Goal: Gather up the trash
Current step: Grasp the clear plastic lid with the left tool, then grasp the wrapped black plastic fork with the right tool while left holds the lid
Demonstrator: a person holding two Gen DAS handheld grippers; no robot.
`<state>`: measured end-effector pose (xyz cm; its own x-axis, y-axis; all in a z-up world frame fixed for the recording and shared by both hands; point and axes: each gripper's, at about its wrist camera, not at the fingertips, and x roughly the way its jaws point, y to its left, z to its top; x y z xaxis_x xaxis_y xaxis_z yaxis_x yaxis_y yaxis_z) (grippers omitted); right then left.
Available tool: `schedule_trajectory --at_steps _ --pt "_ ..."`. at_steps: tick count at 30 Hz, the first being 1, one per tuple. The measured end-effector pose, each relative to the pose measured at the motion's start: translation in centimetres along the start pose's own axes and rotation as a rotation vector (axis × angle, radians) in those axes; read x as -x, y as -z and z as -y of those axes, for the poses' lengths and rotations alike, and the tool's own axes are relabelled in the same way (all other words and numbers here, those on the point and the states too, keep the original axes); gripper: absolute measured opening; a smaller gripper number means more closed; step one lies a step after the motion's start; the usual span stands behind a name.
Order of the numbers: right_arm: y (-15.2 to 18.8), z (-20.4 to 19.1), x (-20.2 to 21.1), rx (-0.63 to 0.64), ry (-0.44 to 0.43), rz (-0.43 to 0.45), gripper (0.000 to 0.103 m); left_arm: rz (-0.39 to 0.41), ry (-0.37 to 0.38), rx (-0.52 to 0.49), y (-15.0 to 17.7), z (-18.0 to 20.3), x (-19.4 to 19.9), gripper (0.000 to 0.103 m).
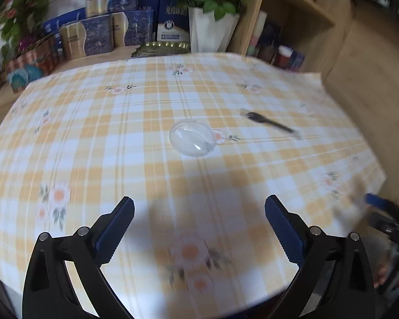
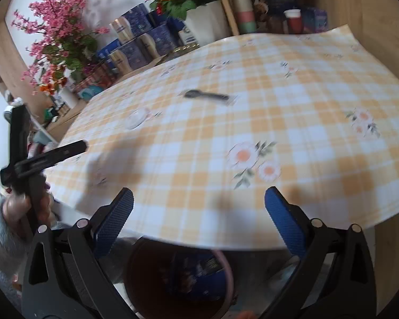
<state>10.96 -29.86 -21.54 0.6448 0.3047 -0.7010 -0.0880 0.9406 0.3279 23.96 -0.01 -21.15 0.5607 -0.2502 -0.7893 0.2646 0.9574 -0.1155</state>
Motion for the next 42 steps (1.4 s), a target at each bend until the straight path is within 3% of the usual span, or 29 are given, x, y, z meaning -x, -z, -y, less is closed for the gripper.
schedule_trajectory --at_steps 9,14,18,19,21,22,23,25,27,33,37,39,42 --pt "-0.7 -0.5 -1.9 0.143 0.111 0.009 0.097 -0.103 -0.057 -0.015 -5.3 0.1 -8.6 0.096" --pt "-0.9 -0.5 -2.4 0.187 0.134 0.002 0.097 -0.122 -0.130 -0.040 -6.6 0.6 -10.8 0.096" --pt "-1.4 -0.2 -2.6 0.188 0.129 0.002 0.097 -0.130 -0.139 -0.021 -6.9 0.3 -11.5 0.096" --pt "-1.5 -0.2 -2.6 0.186 0.129 0.004 0.097 -0.127 -0.138 -0.021 -7.0 0.2 -11.4 0.095" --pt "-2.0 0.0 -2.8 0.185 0.131 0.004 0.097 -0.110 -0.136 -0.021 -7.0 0.3 -11.0 0.079" --pt "-2.1 0.0 -2.9 0.185 0.133 0.002 0.097 -0.105 -0.134 -0.024 -6.9 0.3 -10.8 0.066" --pt "-2.4 0.1 -3.1 0.184 0.134 -0.004 0.097 -0.105 -0.131 -0.030 -6.9 0.4 -10.6 0.064" --pt "-2.9 0.3 -3.6 0.180 0.145 -0.026 0.097 -0.111 -0.073 -0.043 -6.6 0.4 -10.0 0.064" --pt "-3.4 0.3 -4.4 0.191 0.160 -0.055 0.097 -0.096 -0.065 -0.076 -6.1 0.8 -9.0 0.064" --pt "-7.1 0.5 -5.6 0.217 0.098 -0.077 0.097 -0.063 0.007 -0.079 -4.4 0.7 -5.3 0.064" --pt "-10.3 -0.3 -8.5 0.281 0.041 -0.105 0.082 -0.028 0.051 -0.027 -2.7 0.2 -2.4 0.064" --pt "-11.4 -1.2 -10.5 0.331 0.054 -0.131 0.080 -0.016 0.065 0.006 -1.8 -0.2 -1.4 0.064" --pt "-12.2 -2.7 -13.8 0.384 0.076 -0.163 0.068 0.000 0.090 0.064 -0.6 -0.8 0.1 0.064"
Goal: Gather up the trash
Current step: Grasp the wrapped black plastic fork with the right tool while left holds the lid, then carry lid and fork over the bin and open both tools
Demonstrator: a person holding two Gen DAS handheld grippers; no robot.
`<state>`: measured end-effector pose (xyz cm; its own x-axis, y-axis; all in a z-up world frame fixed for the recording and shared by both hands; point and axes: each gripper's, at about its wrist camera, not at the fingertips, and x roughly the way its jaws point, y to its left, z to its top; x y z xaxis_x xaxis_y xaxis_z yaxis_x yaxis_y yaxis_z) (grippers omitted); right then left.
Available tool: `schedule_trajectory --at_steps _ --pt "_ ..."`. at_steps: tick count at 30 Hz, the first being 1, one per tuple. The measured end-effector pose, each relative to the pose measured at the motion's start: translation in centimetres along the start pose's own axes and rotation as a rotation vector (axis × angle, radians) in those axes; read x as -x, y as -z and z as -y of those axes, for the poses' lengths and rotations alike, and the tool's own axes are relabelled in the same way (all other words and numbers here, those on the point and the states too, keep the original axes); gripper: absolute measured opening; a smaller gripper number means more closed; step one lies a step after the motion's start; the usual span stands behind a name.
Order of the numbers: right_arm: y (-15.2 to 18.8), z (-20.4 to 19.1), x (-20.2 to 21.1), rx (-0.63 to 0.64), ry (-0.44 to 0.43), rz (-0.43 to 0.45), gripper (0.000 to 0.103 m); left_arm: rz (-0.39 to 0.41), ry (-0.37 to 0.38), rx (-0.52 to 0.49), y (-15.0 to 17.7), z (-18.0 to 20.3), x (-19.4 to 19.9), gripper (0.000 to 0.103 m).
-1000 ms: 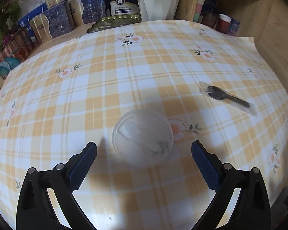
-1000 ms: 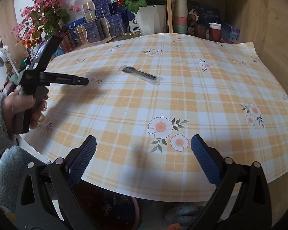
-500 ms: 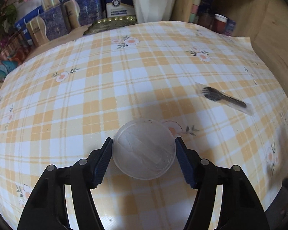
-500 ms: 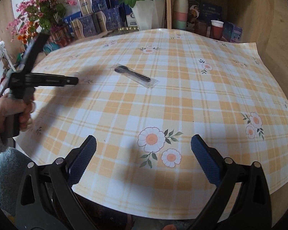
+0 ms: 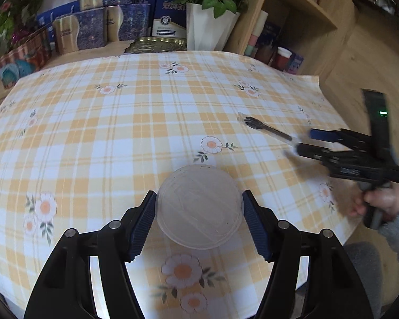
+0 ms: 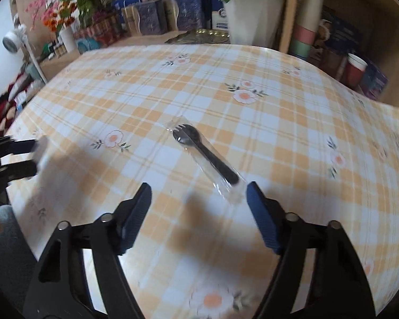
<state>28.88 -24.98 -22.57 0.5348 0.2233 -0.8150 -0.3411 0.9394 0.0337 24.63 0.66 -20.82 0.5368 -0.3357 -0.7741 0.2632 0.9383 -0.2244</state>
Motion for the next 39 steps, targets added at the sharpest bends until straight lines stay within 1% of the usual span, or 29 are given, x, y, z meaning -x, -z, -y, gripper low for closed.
schedule_trajectory --at_steps 2,4,6,8,10,14,15,17,18,19,20,22,25,30,37,39 --pt "-1.0 -0.6 -1.8 0.017 0.017 -0.030 0.065 0.011 0.018 0.036 0.7 -0.4 0.9 0.064" --pt "-2.2 -1.1 -3.4 0.021 0.039 -0.050 0.064 0.023 0.025 0.049 1.2 -0.5 1.8 0.064" --pt "-3.1 -1.1 -4.4 -0.009 0.050 -0.054 0.063 0.038 0.026 0.049 1.8 -0.6 2.7 0.064" --pt "-3.6 -0.9 -5.0 -0.037 0.047 -0.062 0.063 0.052 0.022 0.040 2.3 -0.4 3.5 0.064" --pt "-3.8 -0.8 -5.8 -0.046 0.062 -0.083 0.062 0.060 0.022 0.038 2.8 -0.5 4.1 0.064" --pt "-4.0 0.0 -6.1 -0.074 0.052 -0.073 0.058 0.064 0.031 0.059 3.8 -0.9 4.7 0.064" --pt "-4.0 0.1 -6.1 -0.076 0.052 -0.072 0.055 0.064 0.033 0.067 4.1 -1.0 4.8 0.064" --pt "-3.8 0.2 -5.8 -0.073 0.045 -0.067 0.043 0.064 0.038 0.080 4.7 -1.1 5.0 0.064" --pt "-3.6 0.3 -5.6 -0.073 0.040 -0.063 0.034 0.064 0.041 0.083 4.8 -1.2 5.0 0.064" --pt "-3.4 0.3 -5.4 -0.073 0.032 -0.060 0.032 0.064 0.045 0.086 5.1 -1.2 5.1 0.064" --pt "-3.1 0.3 -5.3 -0.067 0.022 -0.057 0.026 0.063 0.051 0.086 5.3 -1.2 5.1 0.064" --pt "-2.3 -0.3 -4.7 -0.034 0.005 -0.048 0.020 0.056 0.054 0.084 5.6 -1.1 5.0 0.064" --pt "-1.0 -0.9 -3.5 -0.035 -0.031 -0.028 0.015 0.049 0.063 0.079 6.0 -0.8 4.9 0.064" --pt "1.2 -1.6 -0.1 -0.105 -0.085 0.044 0.014 0.051 0.096 0.064 6.6 0.2 5.8 0.064" --pt "5.2 -2.3 5.9 -0.259 -0.198 0.142 0.014 0.038 0.125 0.034 8.0 1.8 7.0 0.064" --pt "6.4 -2.7 7.8 -0.273 -0.206 0.175 0.014 0.029 0.130 0.025 8.7 2.4 7.4 0.064"
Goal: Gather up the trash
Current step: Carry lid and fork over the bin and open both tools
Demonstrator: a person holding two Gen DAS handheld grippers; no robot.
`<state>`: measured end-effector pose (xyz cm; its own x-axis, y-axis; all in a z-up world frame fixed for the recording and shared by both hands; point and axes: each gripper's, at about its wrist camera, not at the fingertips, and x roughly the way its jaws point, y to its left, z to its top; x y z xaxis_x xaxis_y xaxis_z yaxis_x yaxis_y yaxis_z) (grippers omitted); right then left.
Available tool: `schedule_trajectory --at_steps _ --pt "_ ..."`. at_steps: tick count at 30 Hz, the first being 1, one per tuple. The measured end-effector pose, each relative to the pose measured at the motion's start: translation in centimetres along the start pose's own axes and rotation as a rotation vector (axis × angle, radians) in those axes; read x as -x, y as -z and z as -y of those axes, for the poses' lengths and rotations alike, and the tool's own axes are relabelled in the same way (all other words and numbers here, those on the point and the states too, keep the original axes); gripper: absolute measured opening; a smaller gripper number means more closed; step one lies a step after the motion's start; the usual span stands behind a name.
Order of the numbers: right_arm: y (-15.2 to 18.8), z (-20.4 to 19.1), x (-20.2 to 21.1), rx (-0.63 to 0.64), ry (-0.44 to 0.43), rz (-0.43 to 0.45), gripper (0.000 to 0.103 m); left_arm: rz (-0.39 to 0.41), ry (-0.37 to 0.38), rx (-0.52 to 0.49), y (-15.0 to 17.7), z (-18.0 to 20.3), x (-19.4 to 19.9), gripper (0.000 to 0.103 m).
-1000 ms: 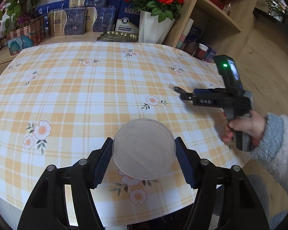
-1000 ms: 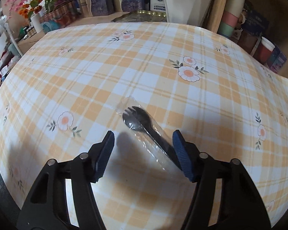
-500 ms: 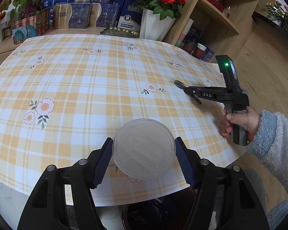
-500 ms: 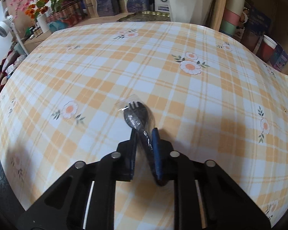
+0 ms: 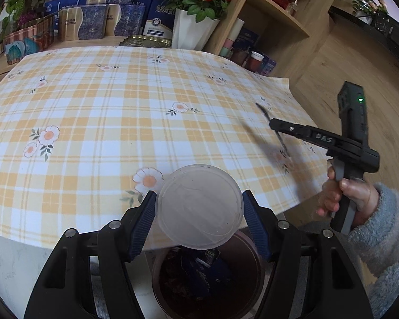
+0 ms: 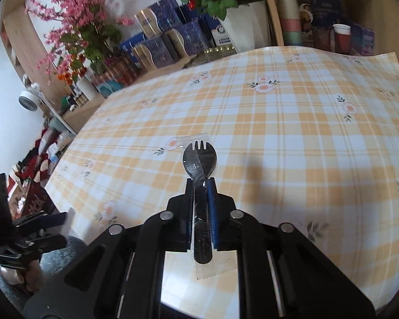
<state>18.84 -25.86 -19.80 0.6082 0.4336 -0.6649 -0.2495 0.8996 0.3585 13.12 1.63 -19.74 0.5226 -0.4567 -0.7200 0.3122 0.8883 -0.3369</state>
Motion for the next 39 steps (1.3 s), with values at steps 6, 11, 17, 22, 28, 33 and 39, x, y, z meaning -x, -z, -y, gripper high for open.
schedule_trajectory --at_steps 6,11,17,22,28,33,39 --pt "2.6 -1.7 4.4 -0.010 0.007 0.065 0.014 -0.042 -0.009 -0.034 2.1 1.5 0.3 0.064" --pt "5.6 -3.5 7.3 0.011 0.011 0.086 0.014 -0.082 -0.017 -0.068 4.2 2.7 0.2 0.064" --pt "8.8 -3.8 9.6 -0.034 0.006 0.091 0.014 -0.146 -0.060 -0.099 6.5 3.8 -0.8 0.064" --pt "10.6 -3.8 10.8 -0.035 0.026 0.090 0.014 -0.210 -0.083 -0.165 8.2 4.6 -2.4 0.064" --pt "12.2 -3.8 11.5 -0.050 0.042 0.091 0.014 -0.280 -0.089 -0.220 9.4 5.3 -4.2 0.064" --pt "13.1 -3.4 11.1 -0.076 0.052 0.073 0.014 -0.335 -0.107 -0.276 10.2 6.2 -5.3 0.064" --pt "13.2 -3.2 10.7 -0.090 0.049 0.065 0.014 -0.364 -0.098 -0.299 10.5 6.3 -5.8 0.064"
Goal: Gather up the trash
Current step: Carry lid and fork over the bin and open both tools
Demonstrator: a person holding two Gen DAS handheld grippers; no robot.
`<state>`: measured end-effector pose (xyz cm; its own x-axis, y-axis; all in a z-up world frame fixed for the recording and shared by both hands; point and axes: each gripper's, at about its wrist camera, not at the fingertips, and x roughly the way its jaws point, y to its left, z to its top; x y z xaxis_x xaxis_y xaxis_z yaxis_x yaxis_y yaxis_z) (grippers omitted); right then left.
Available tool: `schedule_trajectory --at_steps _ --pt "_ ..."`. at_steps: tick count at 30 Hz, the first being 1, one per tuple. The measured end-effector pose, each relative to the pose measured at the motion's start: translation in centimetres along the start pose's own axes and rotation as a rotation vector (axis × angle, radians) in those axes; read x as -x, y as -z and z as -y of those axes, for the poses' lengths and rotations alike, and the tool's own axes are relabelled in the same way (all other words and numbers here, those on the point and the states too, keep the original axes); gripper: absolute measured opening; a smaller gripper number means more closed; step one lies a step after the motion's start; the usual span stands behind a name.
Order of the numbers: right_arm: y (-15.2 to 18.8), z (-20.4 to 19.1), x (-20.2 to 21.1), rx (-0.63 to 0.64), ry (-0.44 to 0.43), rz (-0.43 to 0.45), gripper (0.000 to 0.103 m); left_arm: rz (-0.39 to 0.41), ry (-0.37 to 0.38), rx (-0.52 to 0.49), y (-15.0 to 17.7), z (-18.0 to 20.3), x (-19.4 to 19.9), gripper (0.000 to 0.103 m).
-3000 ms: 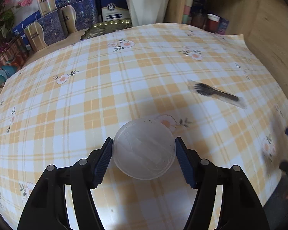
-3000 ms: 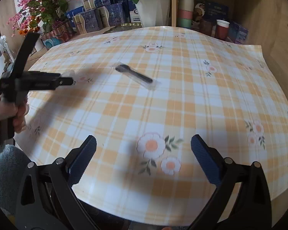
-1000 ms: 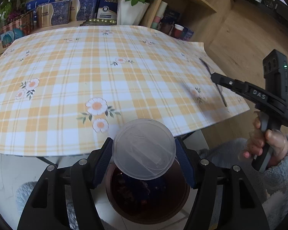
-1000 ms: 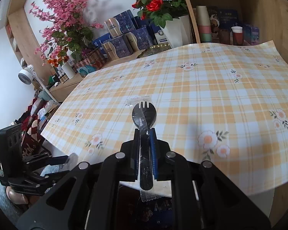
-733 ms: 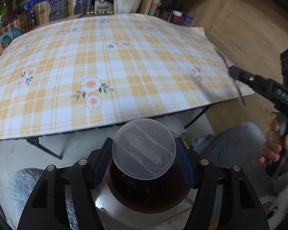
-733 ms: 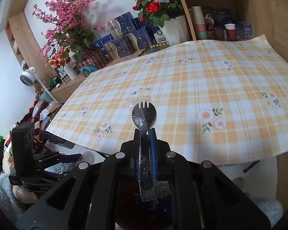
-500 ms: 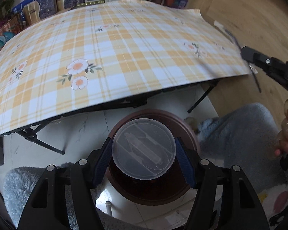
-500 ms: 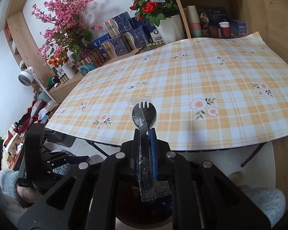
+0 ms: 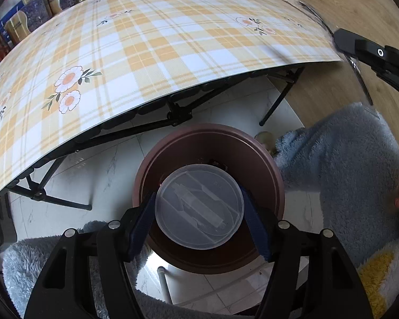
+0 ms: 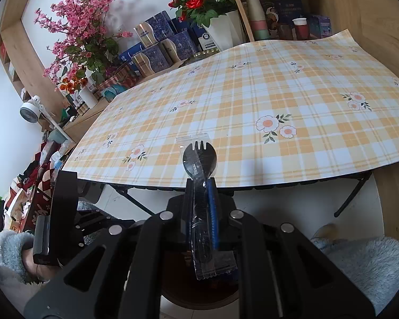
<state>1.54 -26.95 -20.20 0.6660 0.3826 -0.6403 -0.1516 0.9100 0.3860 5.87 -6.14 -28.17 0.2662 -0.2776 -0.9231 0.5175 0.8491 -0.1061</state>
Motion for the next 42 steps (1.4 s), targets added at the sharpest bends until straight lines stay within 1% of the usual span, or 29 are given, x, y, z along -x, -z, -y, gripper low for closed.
schedule_trajectory --at_steps 3,5,9,10,12,15,17,20,22,23,25,28,31,34,37,39,42 --pt "0.0 0.0 -0.1 -0.001 0.001 -0.005 0.014 0.004 0.009 0.003 0.0 0.0 -0.1 0.066" --pt "0.1 0.0 -0.3 -0.004 0.003 -0.012 0.014 0.007 0.016 0.012 0.0 -0.1 0.0 0.076" --pt "0.2 -0.3 -0.6 -0.001 0.001 -0.022 0.014 0.040 0.007 0.035 -0.1 -0.3 0.7 0.078" --pt "0.3 -0.4 -0.7 0.003 -0.001 -0.026 0.014 0.056 0.000 0.044 -0.1 -0.4 1.1 0.081" --pt "0.4 -0.7 -1.0 0.015 -0.004 -0.037 0.014 0.100 -0.020 0.065 -0.1 -0.8 2.0 0.082" --pt "0.7 -1.4 -1.2 0.031 -0.012 -0.050 0.014 0.208 -0.078 0.117 -0.2 -1.9 4.6 0.087" --pt "1.0 -1.8 -1.4 0.042 -0.020 -0.061 0.014 0.301 -0.117 0.175 -0.2 -3.2 6.9 0.091" --pt "1.5 -2.7 -2.0 0.070 -0.033 -0.089 0.014 0.402 -0.166 0.256 0.0 -5.2 10.1 0.094" --pt "1.9 -3.4 -2.5 0.098 -0.039 -0.113 0.014 0.454 -0.187 0.272 0.3 -6.1 11.8 0.097" --pt "2.2 -3.9 -2.7 0.114 -0.041 -0.124 0.014 0.487 -0.207 0.271 0.6 -6.5 12.8 0.097" --pt "2.6 -4.5 -3.2 0.137 -0.047 -0.149 0.014 0.519 -0.256 0.269 0.9 -7.0 13.8 0.097" --pt "3.3 -5.3 -4.1 0.165 -0.056 -0.195 0.014 0.517 -0.313 0.289 1.5 -8.0 14.0 0.097" --pt "4.0 -5.9 -4.9 0.189 -0.057 -0.237 0.014 0.490 -0.339 0.333 2.7 -8.7 12.8 0.097" --pt "4.5 -6.0 -5.7 0.194 -0.055 -0.273 0.014 0.467 -0.388 0.370 3.6 -9.2 11.8 0.097" --pt "5.0 -5.9 -6.7 0.189 -0.049 -0.315 0.014 0.501 -0.402 0.394 3.9 -9.4 12.1 0.097" --pt "5.3 -5.7 -7.4 0.180 -0.043 -0.343 0.014 0.476 -0.415 0.397 3.8 -9.5 11.8 0.097" --pt "5.8 -5.5 -8.1 0.169 -0.033 -0.367 0.014 0.454 -0.392 0.389 3.5 -9.6 11.2 0.097"
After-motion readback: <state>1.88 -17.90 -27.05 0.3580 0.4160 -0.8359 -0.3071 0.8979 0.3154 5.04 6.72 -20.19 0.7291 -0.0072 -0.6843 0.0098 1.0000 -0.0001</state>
